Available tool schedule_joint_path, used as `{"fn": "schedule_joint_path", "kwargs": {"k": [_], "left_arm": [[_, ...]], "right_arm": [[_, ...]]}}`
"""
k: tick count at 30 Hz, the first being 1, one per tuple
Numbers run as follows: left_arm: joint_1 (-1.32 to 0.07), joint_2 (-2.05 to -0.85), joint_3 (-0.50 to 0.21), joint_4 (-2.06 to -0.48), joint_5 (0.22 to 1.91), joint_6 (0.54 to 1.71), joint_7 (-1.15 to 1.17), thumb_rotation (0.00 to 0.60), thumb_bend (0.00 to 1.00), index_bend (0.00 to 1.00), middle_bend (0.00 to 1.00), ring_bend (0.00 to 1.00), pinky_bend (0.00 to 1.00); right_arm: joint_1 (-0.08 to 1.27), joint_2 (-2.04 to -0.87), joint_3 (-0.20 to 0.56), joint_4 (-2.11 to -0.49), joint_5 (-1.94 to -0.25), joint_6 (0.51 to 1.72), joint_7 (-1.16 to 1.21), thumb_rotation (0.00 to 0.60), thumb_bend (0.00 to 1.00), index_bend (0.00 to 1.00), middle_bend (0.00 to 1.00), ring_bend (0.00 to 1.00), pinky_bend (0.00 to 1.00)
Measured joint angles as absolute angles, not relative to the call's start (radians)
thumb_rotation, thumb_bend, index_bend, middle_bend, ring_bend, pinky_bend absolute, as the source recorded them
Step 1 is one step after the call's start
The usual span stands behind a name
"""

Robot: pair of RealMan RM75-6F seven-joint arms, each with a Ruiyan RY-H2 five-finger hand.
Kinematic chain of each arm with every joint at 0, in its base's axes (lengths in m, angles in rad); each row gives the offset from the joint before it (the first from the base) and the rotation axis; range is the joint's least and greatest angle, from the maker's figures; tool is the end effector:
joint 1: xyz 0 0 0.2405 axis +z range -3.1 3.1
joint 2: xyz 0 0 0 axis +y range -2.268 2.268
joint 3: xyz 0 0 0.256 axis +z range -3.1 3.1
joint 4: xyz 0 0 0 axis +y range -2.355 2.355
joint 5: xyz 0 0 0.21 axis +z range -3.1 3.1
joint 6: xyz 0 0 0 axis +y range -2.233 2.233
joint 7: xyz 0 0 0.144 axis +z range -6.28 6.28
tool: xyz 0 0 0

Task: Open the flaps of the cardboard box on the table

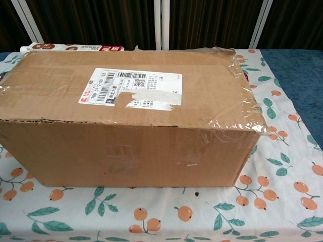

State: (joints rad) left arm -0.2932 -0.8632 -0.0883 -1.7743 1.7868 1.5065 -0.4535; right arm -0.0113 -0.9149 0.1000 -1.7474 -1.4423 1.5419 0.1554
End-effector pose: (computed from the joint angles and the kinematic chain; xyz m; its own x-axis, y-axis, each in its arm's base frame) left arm -0.2079 0.2280 0.2101 0.0958 0.0543 0.9939 0.8697 -0.4903 -0.0571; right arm -0.3105 -0.1599 0.2272 0.3145 0.0823 0.9457 -0.9461 0.1087 0.3052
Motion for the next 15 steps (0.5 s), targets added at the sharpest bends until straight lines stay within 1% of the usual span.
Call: {"fn": "schedule_joint_path", "kwargs": {"k": [1, 5, 6, 8, 12, 15], "left_arm": [[-0.310, -0.858, -0.091, -1.781, 1.789, 1.483, -0.461, 0.217, 0.00, 0.06, 0.15, 0.08, 0.17], [-0.395, -0.843, -0.100, -1.811, 1.782, 1.349, -0.518, 0.069, 0.01, 0.06, 0.16, 0.08, 0.17], [-0.415, -0.840, -0.101, -1.817, 1.776, 1.314, -0.537, 0.045, 0.02, 0.06, 0.16, 0.08, 0.17], [-0.466, -0.838, -0.106, -1.830, 1.758, 1.232, -0.590, 0.035, 0.02, 0.06, 0.17, 0.08, 0.17], [-0.556, -0.845, -0.118, -1.848, 1.705, 1.107, -0.650, 0.024, 0.00, 0.07, 0.25, 0.08, 0.17], [-0.600, -0.864, -0.125, -1.859, 1.660, 1.043, -0.650, 0.018, 0.00, 0.07, 0.25, 0.08, 0.17]], "right_arm": [[-0.011, -0.915, 0.102, -1.747, -1.442, 1.543, 0.156, 0.600, 0.18, 0.00, 0.00, 0.00, 0.00], [-0.010, -0.913, 0.103, -1.743, -1.443, 1.544, 0.162, 0.600, 0.18, 0.00, 0.00, 0.00, 0.00], [-0.010, -0.913, 0.103, -1.741, -1.446, 1.546, 0.165, 0.600, 0.18, 0.00, 0.00, 0.00, 0.00], [-0.011, -0.914, 0.104, -1.736, -1.450, 1.553, 0.174, 0.600, 0.18, 0.00, 0.00, 0.00, 0.00], [-0.019, -0.918, 0.111, -1.716, -1.457, 1.581, 0.201, 0.600, 0.18, 0.00, 0.00, 0.00, 0.00], [-0.023, -0.917, 0.113, -1.711, -1.457, 1.585, 0.209, 0.600, 0.18, 0.00, 0.00, 0.00, 0.00]]}}
